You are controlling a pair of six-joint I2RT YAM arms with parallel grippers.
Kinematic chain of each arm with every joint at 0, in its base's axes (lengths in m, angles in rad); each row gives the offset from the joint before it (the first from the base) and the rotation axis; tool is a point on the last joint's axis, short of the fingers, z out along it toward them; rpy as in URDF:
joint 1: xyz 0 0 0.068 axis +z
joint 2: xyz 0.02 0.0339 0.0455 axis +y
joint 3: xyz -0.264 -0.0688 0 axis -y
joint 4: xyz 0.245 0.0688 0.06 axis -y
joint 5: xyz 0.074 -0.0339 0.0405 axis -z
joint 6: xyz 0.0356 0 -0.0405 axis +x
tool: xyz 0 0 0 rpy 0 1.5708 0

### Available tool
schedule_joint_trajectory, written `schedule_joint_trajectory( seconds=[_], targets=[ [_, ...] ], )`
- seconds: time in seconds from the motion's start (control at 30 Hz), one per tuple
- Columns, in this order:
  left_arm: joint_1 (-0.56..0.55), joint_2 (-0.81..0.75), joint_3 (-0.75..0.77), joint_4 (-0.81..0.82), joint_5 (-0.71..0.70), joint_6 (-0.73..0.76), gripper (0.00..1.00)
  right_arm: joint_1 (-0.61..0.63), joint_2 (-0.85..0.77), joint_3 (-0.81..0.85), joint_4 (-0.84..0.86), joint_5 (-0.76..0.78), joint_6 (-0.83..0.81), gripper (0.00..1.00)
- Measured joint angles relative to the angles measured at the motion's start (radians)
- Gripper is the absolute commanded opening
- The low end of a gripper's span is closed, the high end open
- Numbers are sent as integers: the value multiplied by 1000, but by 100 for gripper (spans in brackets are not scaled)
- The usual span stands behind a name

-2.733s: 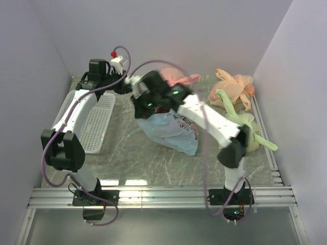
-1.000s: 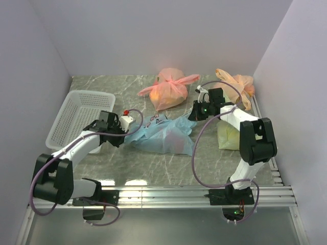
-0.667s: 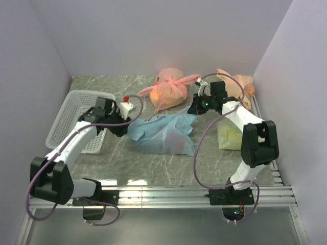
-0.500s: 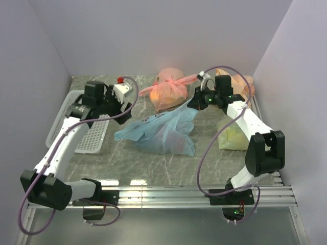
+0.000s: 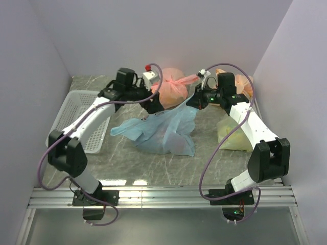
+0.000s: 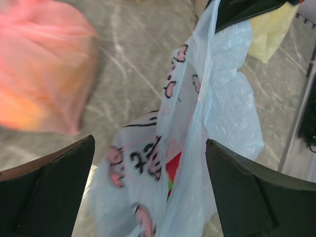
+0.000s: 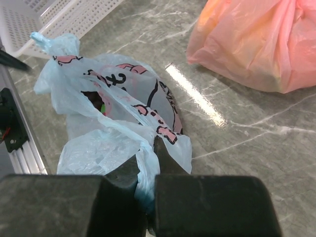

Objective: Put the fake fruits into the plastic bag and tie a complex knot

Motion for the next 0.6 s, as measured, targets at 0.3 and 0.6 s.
schedule_joint_trajectory(
  seconds=[0.3,0.6],
  targets=[
    [-64,149,-119,144,100,-83,76,0,0,6,29,-21,52,0],
    [-88,240,-140,149,174,-90,1,2,4,20,93,-6,336,85]
  ],
)
